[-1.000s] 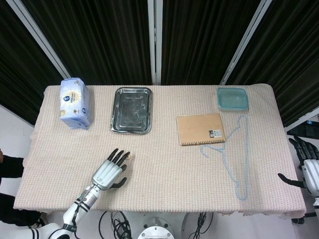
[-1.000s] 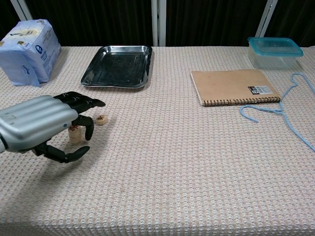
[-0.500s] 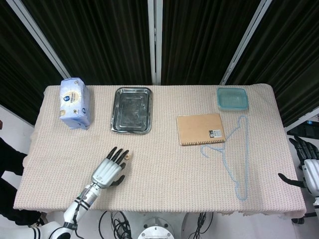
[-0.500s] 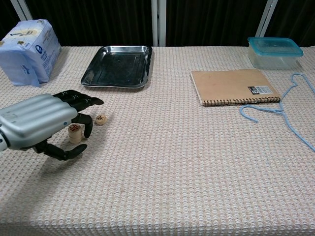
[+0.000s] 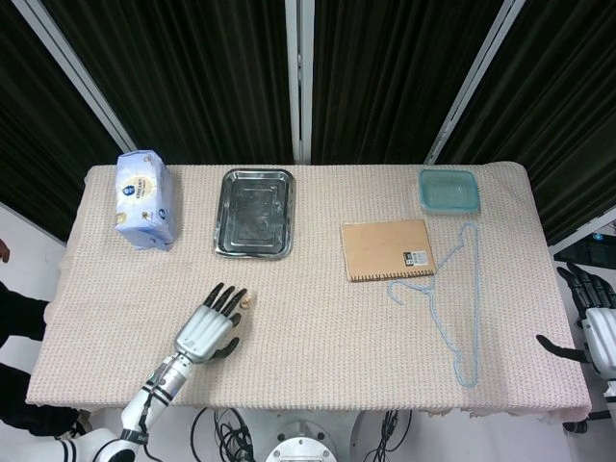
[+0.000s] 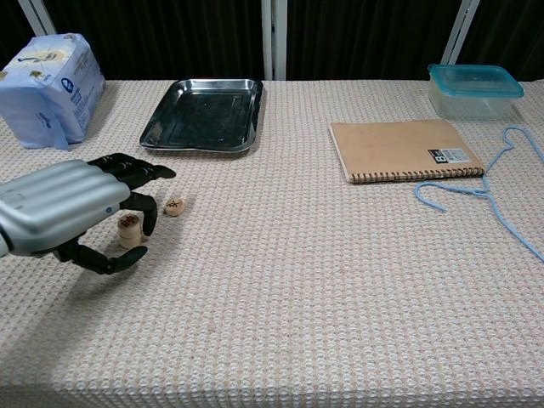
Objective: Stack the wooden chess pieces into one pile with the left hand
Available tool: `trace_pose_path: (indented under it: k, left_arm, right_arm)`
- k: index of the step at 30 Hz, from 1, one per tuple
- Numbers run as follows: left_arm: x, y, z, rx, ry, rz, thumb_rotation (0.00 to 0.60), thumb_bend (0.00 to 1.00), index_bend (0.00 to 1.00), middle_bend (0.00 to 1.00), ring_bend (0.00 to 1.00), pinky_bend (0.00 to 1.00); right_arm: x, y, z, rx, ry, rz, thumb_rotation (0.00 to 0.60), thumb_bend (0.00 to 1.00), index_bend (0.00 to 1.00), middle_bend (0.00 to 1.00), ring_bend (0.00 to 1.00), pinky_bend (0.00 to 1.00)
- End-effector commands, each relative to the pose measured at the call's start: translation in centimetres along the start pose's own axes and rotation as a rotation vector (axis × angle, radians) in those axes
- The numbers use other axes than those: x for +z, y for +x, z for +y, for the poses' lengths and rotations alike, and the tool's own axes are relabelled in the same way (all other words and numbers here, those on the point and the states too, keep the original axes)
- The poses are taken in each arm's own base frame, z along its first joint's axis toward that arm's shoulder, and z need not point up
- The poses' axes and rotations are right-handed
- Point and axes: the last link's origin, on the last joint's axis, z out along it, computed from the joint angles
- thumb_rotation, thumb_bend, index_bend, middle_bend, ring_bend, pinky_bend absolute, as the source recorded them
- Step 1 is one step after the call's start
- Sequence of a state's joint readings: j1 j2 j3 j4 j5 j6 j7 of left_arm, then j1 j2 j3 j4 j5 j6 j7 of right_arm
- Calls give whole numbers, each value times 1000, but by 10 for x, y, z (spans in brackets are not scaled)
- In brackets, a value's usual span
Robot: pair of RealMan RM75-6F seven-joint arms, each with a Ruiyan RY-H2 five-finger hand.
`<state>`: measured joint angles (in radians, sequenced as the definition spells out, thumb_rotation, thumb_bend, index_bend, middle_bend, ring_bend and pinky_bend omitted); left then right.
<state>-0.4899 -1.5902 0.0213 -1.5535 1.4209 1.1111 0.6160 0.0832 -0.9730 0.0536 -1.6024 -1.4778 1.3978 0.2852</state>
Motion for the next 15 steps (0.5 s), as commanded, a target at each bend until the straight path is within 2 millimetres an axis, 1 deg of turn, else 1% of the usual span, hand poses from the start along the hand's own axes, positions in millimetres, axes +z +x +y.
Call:
trace_pose_path:
  k: [1, 15]
  left_arm:
    - [0, 0, 0, 0, 1, -1, 384, 404, 428, 0, 0, 0]
    - [0, 1, -3, -10, 7, -6, 384, 405, 429, 0, 0, 0]
  right_arm:
    - [0, 0, 0, 0, 1, 0, 600, 75, 0, 0, 0, 0]
    - [0, 0, 0, -1, 0, -1, 600, 75, 0, 0, 0, 0]
